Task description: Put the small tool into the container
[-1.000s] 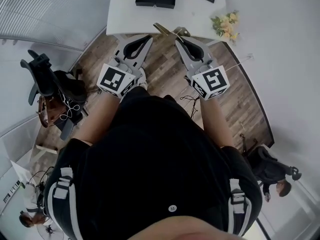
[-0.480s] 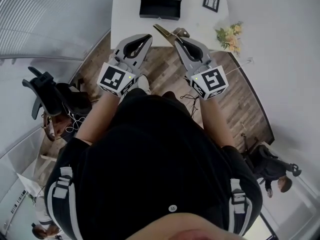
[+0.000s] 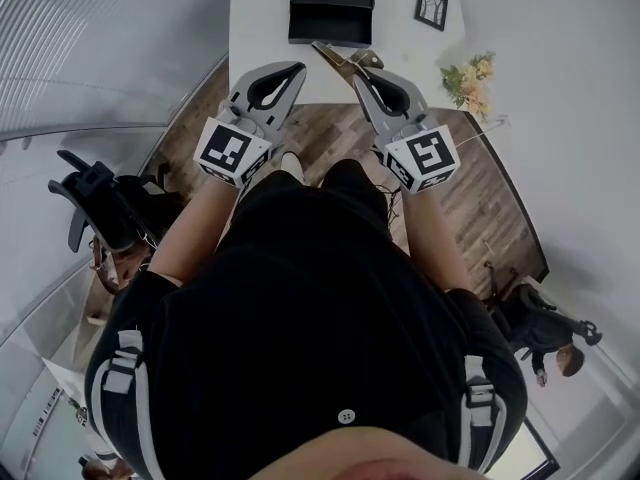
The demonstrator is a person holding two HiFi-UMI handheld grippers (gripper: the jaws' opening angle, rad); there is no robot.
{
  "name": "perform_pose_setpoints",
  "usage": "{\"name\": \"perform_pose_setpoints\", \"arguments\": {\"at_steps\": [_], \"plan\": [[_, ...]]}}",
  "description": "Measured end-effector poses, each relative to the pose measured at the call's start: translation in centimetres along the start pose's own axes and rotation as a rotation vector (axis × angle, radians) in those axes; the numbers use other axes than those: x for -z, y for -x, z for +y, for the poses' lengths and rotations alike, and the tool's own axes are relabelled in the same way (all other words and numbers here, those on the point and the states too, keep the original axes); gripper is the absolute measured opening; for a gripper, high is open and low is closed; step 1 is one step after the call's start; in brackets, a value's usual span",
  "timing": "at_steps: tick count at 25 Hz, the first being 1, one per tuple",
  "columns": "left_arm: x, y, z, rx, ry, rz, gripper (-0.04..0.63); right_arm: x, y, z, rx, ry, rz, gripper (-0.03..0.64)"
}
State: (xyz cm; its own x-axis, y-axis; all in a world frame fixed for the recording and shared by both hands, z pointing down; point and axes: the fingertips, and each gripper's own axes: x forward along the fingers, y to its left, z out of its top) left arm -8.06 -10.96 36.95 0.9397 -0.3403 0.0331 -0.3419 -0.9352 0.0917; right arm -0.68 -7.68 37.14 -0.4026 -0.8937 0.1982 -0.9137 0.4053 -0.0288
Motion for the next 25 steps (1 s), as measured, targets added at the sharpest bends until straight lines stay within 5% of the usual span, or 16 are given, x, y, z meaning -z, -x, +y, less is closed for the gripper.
{"name": "perform_pose_setpoints", "arguments": {"at_steps": [25], "plan": [[3.8, -11.7, 8.8, -0.061, 0.022, 0.081, 0.008, 3.5, -10.3, -12.8, -0.137, -0.066, 0.089, 0.031]]}}
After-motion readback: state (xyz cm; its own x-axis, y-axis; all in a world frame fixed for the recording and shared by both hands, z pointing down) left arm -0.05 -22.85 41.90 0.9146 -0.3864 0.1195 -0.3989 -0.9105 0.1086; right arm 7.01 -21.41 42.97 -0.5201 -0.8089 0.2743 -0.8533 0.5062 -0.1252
